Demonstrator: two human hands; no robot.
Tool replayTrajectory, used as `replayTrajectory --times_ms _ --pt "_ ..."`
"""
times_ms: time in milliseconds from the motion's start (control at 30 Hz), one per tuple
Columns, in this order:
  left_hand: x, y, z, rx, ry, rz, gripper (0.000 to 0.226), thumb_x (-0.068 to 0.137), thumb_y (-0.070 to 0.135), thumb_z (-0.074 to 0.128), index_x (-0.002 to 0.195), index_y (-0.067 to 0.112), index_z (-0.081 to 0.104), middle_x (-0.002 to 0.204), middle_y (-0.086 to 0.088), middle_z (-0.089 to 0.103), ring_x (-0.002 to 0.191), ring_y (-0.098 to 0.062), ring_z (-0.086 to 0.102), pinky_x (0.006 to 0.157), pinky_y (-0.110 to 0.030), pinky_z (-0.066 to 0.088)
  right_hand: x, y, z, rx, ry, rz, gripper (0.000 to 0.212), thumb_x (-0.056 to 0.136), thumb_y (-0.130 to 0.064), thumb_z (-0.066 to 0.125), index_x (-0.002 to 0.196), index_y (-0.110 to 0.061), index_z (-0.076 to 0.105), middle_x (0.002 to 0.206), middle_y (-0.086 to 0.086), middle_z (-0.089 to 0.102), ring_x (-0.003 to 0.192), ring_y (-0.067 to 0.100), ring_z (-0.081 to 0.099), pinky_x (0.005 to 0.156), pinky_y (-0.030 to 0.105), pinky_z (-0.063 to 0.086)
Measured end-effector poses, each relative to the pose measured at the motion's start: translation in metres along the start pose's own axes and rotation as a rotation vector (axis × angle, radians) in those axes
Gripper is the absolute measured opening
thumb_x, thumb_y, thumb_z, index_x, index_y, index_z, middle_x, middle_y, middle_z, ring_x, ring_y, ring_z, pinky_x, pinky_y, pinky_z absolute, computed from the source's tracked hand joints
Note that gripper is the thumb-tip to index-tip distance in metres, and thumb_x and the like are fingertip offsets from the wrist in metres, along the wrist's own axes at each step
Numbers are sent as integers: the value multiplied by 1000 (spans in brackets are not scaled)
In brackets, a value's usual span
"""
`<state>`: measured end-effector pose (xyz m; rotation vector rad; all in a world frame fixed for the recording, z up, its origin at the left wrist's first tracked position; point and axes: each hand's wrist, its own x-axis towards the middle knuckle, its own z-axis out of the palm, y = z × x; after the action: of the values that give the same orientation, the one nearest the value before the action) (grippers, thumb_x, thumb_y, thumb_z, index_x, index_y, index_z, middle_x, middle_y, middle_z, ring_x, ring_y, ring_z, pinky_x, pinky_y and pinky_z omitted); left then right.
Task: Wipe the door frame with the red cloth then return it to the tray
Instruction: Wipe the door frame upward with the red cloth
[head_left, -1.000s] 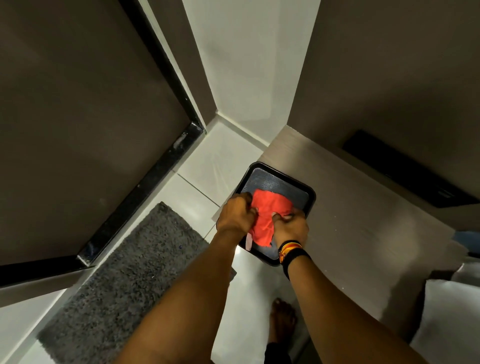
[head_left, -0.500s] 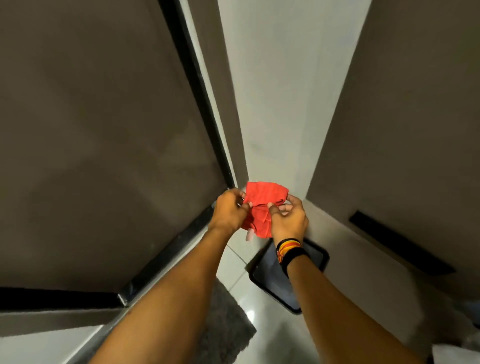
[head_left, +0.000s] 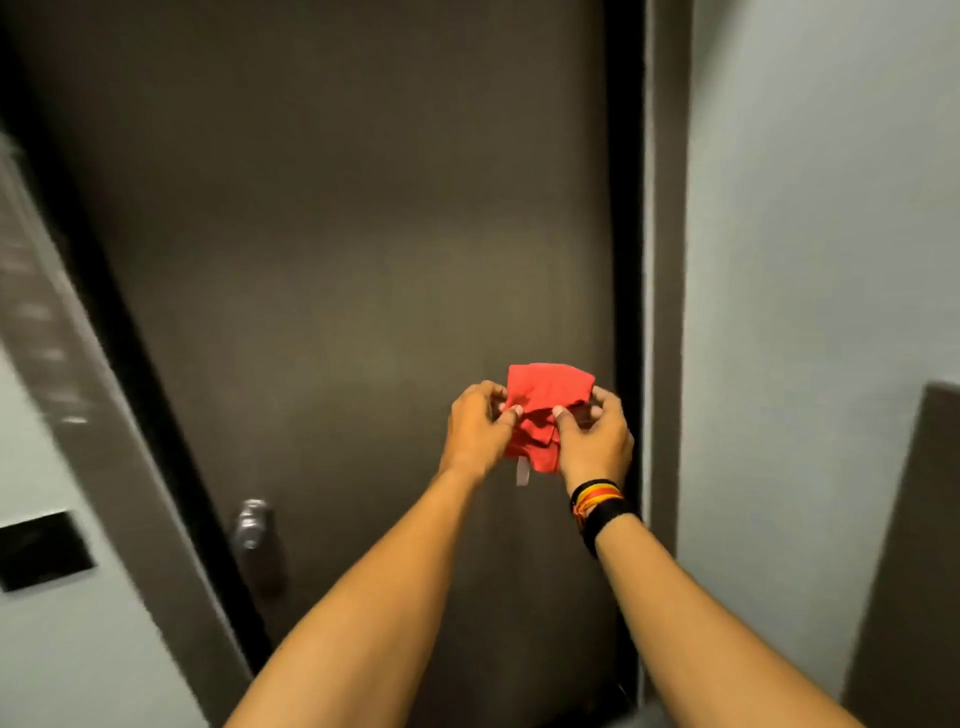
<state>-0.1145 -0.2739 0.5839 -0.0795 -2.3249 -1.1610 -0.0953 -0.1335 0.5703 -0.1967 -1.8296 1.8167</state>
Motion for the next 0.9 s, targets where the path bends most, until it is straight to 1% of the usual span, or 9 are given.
replayTrajectory --times_ms 67,167,300,400,467,533,633,800,900 --pt "13 15 -75 14 121 38 12 88 19 76 98 14 70 97 -13 72 76 -24 63 77 -38 56 -20 -57 42 58 -51 -74 47 80 -19 79 124 -18 63 111 10 72 99 27 68 90 34 53" --pt "17 30 -171 48 270 77 14 88 16 76 100 9 72 99 -14 71 78 -21 61 78 -35 53 -53 -123 95 103 -128 -177 47 79 -24 79 123 -21 63 112 8 73 104 27 68 92 38 54" --pt "5 25 -293 111 473 72 15 86 18 78 99 11 73 97 -12 72 85 -25 69 80 -38 57 -116 -194 164 180 -261 -276 42 80 -25 78 120 -24 64 109 3 73 98 22 69 86 33 53" --pt "-12 9 -363 148 566 42 15 87 21 78 99 13 73 96 -9 73 85 -24 71 79 -42 62 -166 -223 207 242 -338 -323 39 79 -23 77 115 -28 64 102 -1 73 90 21 69 82 33 55" --pt "-28 -4 -401 188 609 20 17 88 24 78 101 14 73 98 -7 74 86 -22 72 79 -39 62 -197 -231 233 264 -391 -339 38 79 -21 76 114 -28 64 99 -1 74 88 22 69 80 33 54" --pt "-45 -21 -430 228 637 -22 19 88 27 78 102 16 74 99 -4 75 87 -20 72 79 -36 60 -226 -230 257 270 -436 -339 37 79 -20 76 114 -28 64 99 -1 74 88 22 69 78 30 51" --pt "-63 -55 -452 266 629 -89 17 86 29 80 99 19 74 95 0 75 83 -19 71 79 -38 61 -254 -210 285 245 -494 -318 38 81 -19 75 115 -28 63 101 1 75 90 25 70 77 31 51" --pt "-73 -120 -449 272 561 -195 15 86 27 81 99 23 74 97 4 74 86 -15 72 82 -39 63 -277 -155 322 157 -530 -265 37 85 -16 73 118 -27 62 108 4 73 96 28 69 77 32 51" --pt "-70 -160 -439 266 525 -217 18 86 30 81 101 25 73 100 5 73 88 -14 71 83 -39 63 -280 -125 342 113 -520 -228 37 85 -14 74 119 -23 63 110 6 73 99 31 68 77 31 47"
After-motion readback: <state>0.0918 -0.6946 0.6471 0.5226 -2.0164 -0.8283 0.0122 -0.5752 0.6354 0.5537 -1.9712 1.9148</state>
